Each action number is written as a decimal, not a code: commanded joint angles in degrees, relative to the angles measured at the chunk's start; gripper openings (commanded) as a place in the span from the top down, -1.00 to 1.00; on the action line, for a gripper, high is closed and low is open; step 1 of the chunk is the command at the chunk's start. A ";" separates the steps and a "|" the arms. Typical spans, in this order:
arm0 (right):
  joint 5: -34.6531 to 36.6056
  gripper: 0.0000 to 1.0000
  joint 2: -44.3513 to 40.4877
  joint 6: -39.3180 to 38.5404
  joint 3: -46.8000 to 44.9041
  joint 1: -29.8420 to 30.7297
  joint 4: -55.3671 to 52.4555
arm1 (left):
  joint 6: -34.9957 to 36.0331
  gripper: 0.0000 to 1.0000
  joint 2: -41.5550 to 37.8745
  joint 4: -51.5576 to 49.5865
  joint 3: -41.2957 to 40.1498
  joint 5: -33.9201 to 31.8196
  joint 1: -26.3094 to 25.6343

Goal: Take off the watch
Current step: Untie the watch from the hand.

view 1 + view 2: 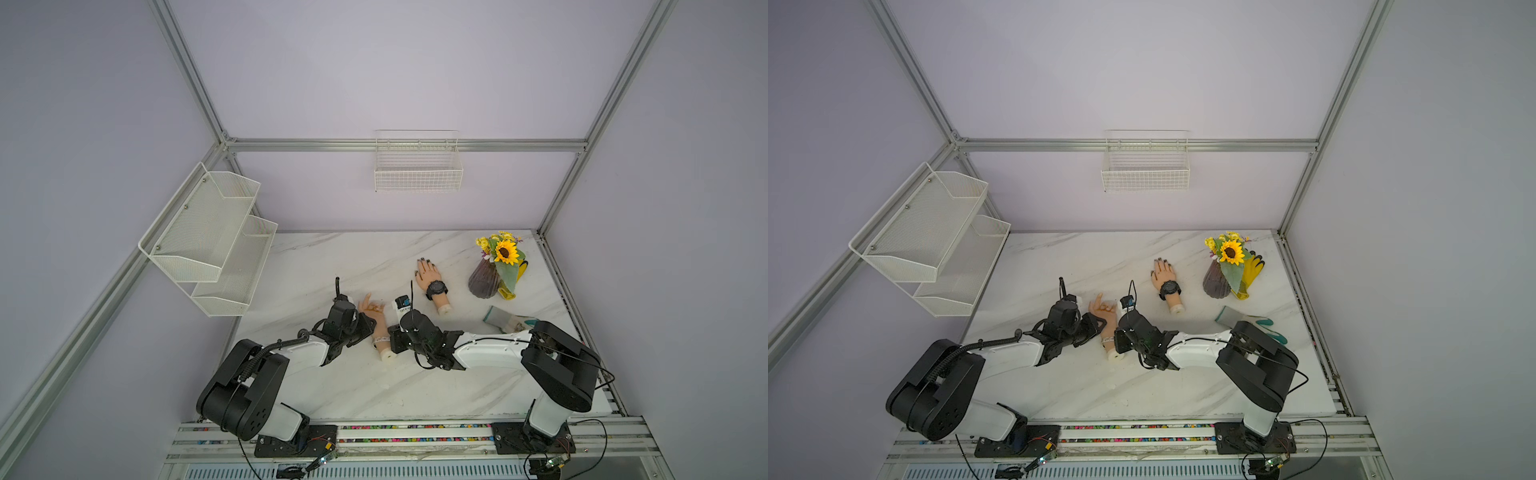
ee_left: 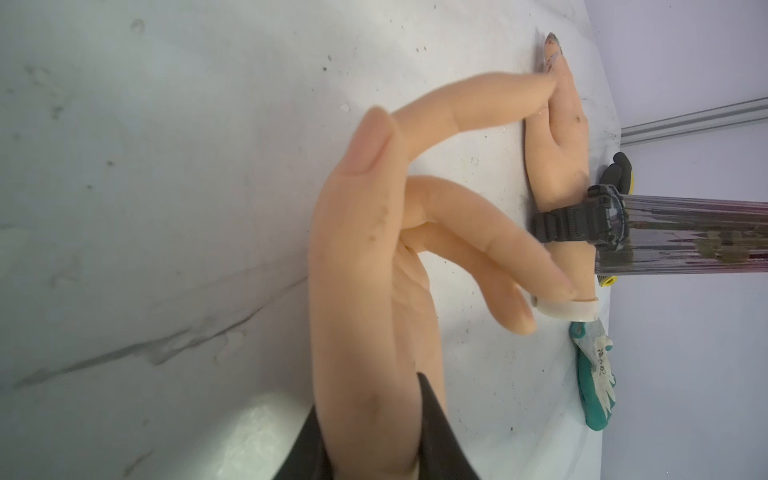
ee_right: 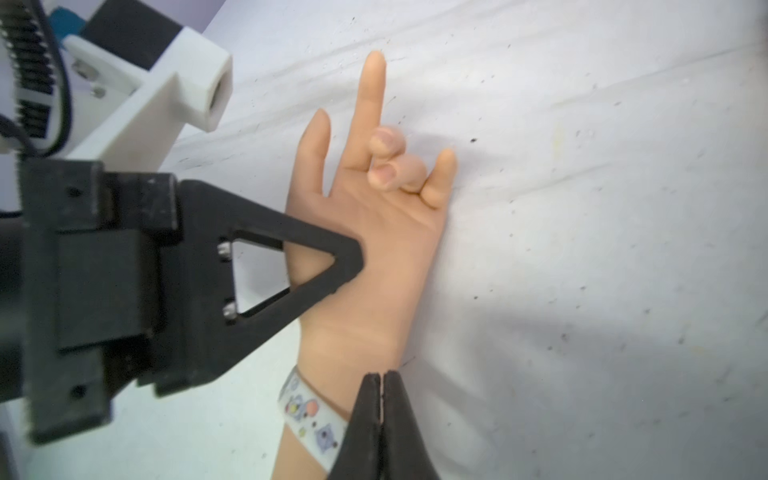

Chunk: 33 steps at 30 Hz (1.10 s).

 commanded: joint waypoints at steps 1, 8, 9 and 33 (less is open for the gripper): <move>2.25 1.00 1.20 -0.06 -1.79 -0.32 -6.23 | 4.16 0.89 0.27 -4.27 -0.29 -6.34 0.88; 2.26 1.00 0.67 0.78 -2.80 -0.38 -4.94 | 3.89 0.89 0.44 -4.36 -0.43 -6.77 0.93; 2.31 1.00 0.56 0.89 -2.94 -0.36 -4.82 | 3.81 0.89 0.49 -4.45 -0.45 -6.86 0.95; 1.01 0.21 -22.26 8.72 -24.29 -0.36 18.81 | 3.63 0.79 0.05 -2.07 -0.93 -4.32 1.44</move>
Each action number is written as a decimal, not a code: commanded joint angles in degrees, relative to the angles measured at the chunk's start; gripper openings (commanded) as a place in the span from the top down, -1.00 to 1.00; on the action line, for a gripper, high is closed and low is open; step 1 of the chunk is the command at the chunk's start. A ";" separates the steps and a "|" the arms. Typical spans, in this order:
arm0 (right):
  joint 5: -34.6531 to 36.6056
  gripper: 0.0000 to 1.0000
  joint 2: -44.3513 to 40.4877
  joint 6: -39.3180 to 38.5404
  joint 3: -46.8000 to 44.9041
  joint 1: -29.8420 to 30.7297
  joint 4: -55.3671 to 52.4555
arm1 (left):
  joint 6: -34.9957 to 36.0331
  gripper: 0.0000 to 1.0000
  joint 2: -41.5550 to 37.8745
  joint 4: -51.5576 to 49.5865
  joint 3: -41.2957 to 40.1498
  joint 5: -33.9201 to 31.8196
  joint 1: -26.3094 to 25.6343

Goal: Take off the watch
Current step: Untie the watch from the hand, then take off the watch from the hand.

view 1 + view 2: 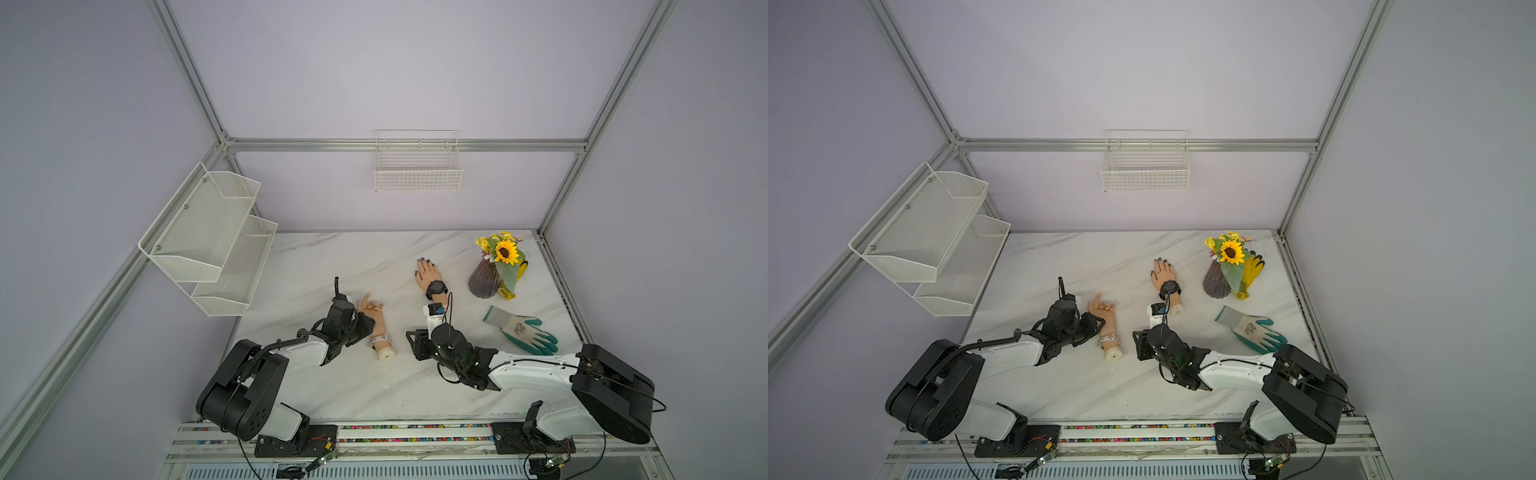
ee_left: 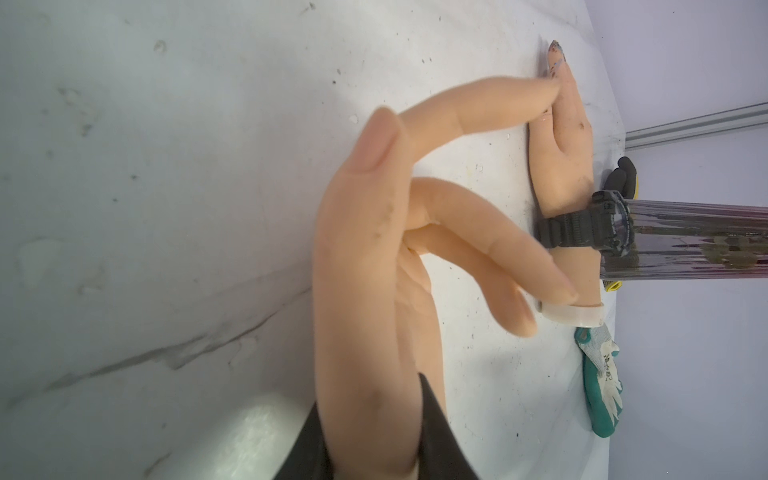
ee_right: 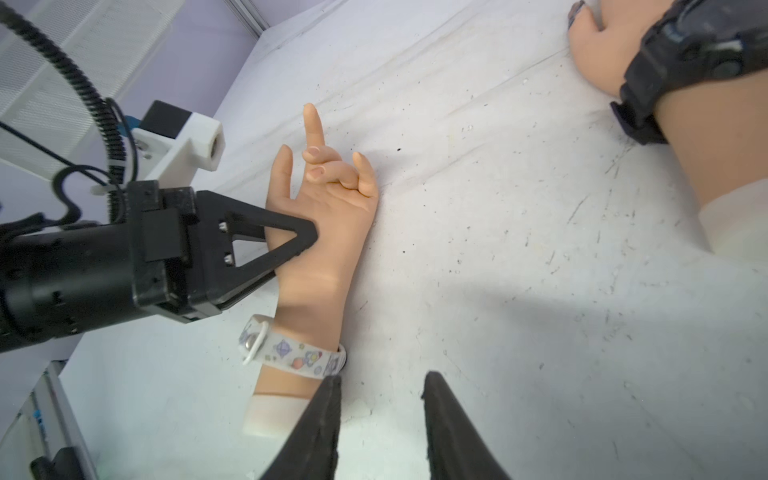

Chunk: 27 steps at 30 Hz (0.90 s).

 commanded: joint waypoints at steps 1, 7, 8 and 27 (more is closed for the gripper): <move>-3.53 0.21 -3.11 0.00 -5.37 -0.14 12.12 | 3.09 0.79 0.26 -1.53 -0.80 -3.58 0.92; -7.61 0.20 0.08 -2.72 -9.63 -0.15 23.38 | 3.88 0.81 1.83 0.57 -0.43 -0.72 0.90; -7.47 0.20 1.62 -3.70 -9.54 -0.16 24.70 | 4.25 0.82 1.93 1.32 -0.53 0.01 0.90; -9.32 -0.19 16.99 -16.64 -3.38 0.21 39.17 | 5.79 0.84 3.29 2.48 0.34 2.16 0.90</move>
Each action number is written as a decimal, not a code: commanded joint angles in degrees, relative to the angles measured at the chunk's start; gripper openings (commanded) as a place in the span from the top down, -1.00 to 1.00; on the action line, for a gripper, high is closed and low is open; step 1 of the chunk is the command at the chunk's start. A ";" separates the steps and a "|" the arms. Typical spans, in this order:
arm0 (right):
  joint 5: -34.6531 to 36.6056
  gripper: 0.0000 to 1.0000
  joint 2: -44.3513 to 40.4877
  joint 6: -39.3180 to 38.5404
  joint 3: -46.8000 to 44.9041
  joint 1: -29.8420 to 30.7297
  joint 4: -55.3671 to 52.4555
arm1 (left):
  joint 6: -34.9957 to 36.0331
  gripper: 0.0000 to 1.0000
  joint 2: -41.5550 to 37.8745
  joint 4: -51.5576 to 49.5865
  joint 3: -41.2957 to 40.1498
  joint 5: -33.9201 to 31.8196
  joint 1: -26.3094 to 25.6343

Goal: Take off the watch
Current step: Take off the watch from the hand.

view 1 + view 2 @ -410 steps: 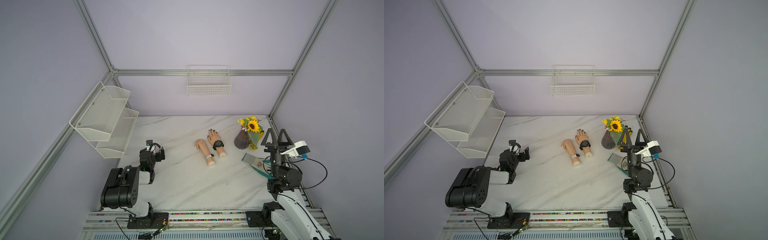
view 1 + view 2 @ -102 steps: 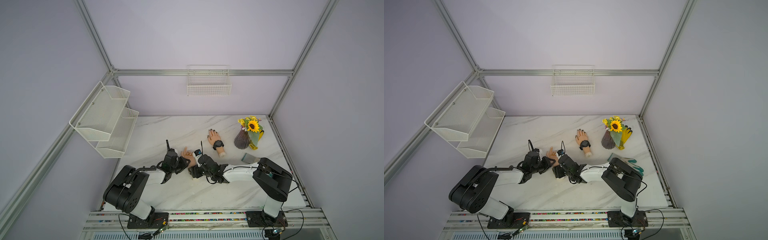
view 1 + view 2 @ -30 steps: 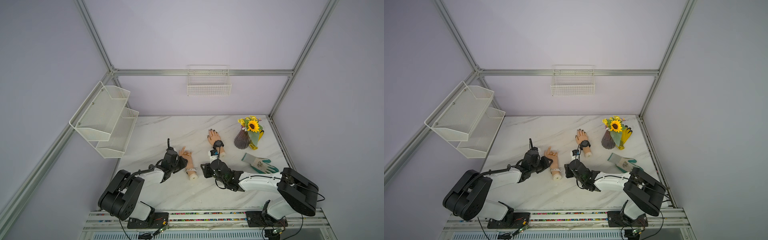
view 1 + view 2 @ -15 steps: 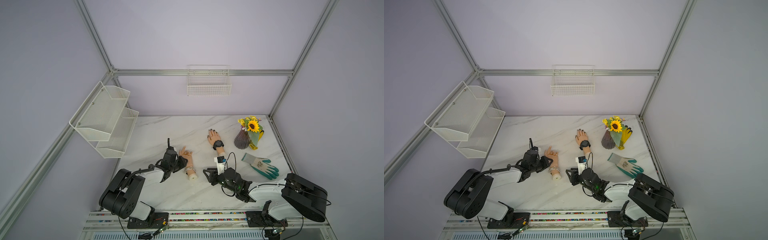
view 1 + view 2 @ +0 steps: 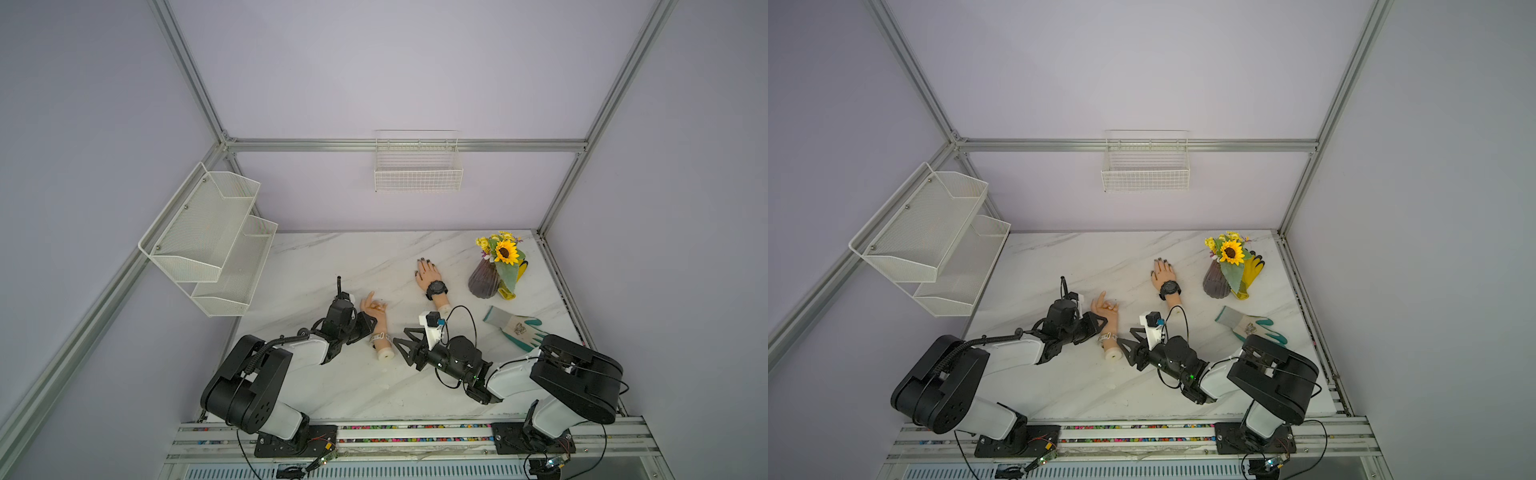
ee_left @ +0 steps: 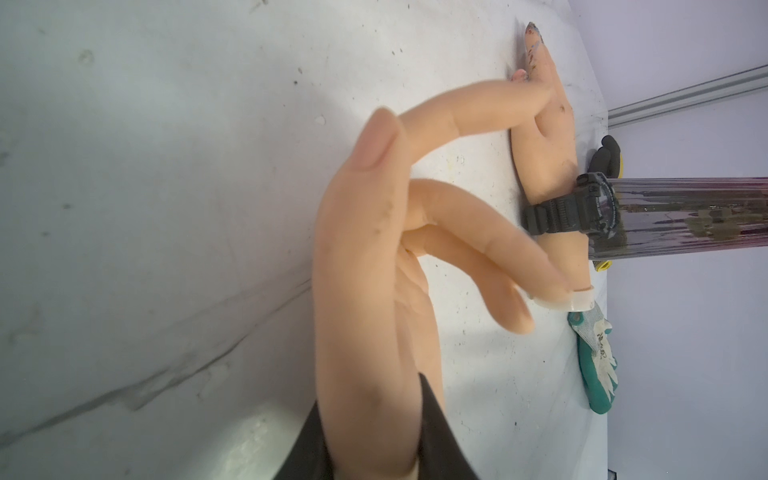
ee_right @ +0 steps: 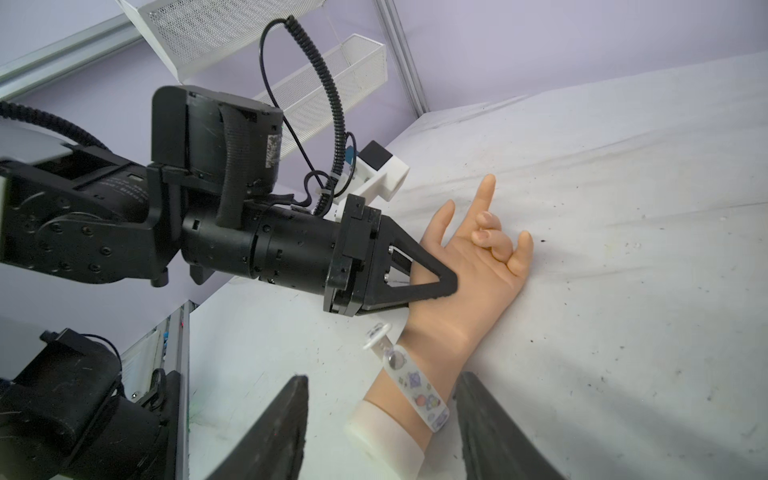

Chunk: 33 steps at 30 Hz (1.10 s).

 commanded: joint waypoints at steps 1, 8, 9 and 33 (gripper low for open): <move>3.98 -0.19 3.81 -2.06 5.08 0.26 -5.39 | 2.49 0.84 1.08 -1.31 0.37 -1.55 0.25; 6.29 -0.18 10.72 -2.92 11.35 1.20 -8.27 | 2.57 0.83 0.49 -2.41 0.40 -2.63 0.20; 6.44 -0.17 11.32 -2.77 11.64 1.29 -8.30 | 2.57 0.83 0.37 -2.63 0.35 -2.88 0.26; 24.64 1.00 7.00 11.47 7.15 1.60 -18.26 | 1.16 0.78 -1.42 -6.96 -0.08 -7.56 0.77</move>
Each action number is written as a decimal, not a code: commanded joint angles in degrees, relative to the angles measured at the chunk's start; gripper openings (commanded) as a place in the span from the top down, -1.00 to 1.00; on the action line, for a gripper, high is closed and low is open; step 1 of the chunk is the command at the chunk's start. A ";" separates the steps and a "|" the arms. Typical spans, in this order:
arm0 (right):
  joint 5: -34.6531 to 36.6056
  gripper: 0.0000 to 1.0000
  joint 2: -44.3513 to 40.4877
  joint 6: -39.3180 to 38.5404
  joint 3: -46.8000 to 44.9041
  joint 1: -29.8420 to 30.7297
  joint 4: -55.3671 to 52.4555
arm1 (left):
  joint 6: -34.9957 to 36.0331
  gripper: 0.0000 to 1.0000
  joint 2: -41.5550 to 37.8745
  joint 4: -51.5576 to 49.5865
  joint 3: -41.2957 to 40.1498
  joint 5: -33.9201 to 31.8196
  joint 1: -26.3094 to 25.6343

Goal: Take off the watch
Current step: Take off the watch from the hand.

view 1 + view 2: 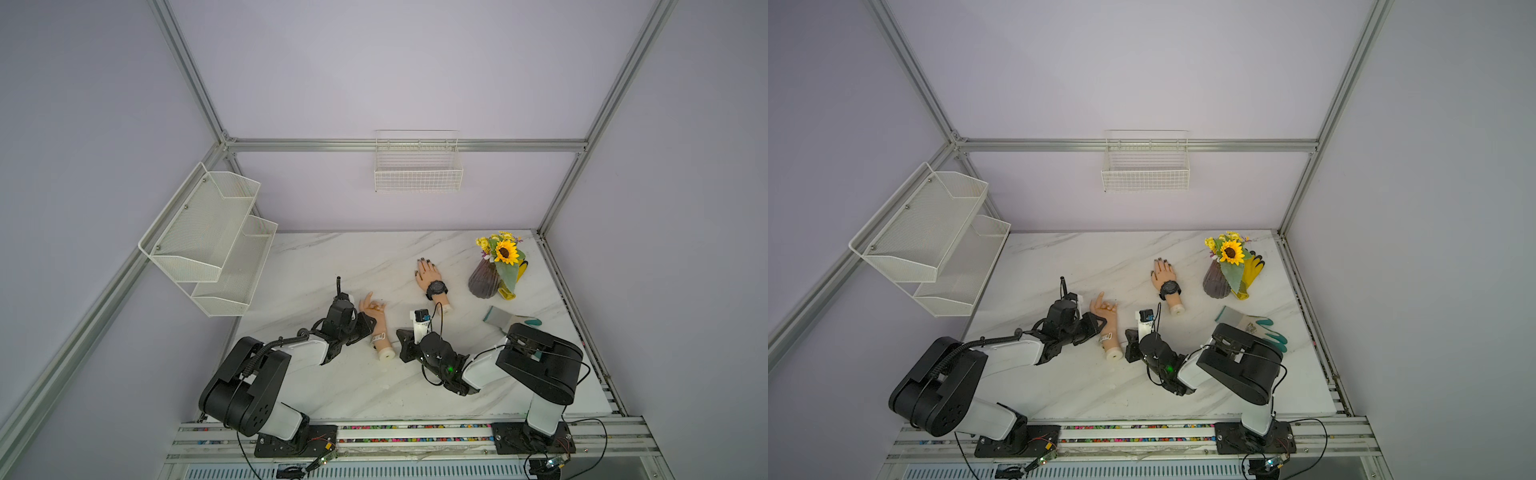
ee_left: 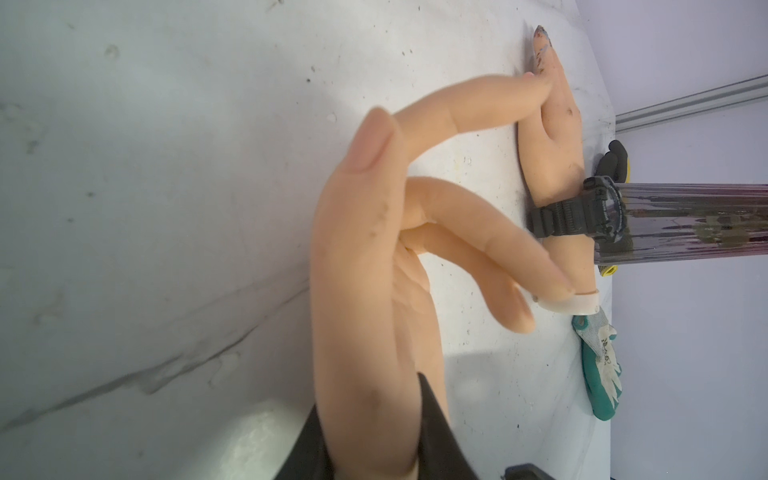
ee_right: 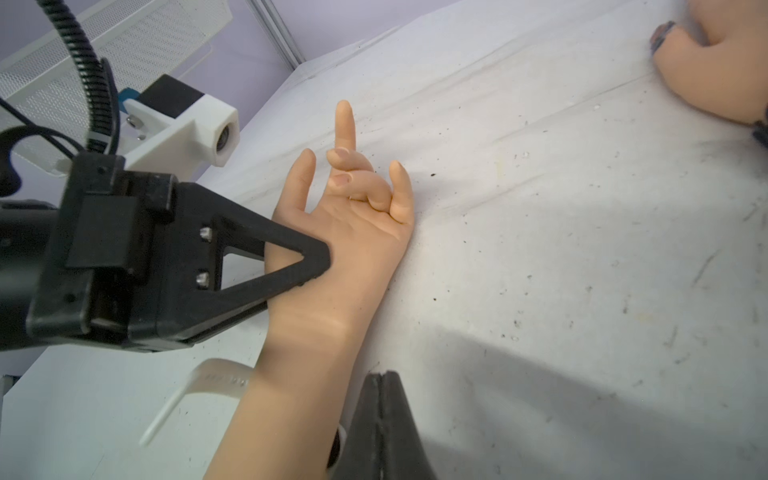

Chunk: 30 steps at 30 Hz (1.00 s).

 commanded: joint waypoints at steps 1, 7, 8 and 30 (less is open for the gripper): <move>8.94 1.00 -3.56 3.74 -1.76 -0.24 -5.95 | 1.84 0.78 -0.53 -5.51 -0.08 -6.42 0.96; 19.73 1.00 -9.46 11.23 -3.91 -0.30 -14.13 | 2.06 0.78 -1.64 -7.86 0.11 -8.32 1.69; 21.23 1.00 -10.51 12.73 -4.09 -0.32 -15.96 | 2.17 0.78 -1.64 -8.12 0.13 -8.50 1.81; 23.06 1.00 -40.10 11.53 6.57 -0.24 -32.70 | 0.25 -0.67 -0.13 -2.87 -1.62 -6.57 2.08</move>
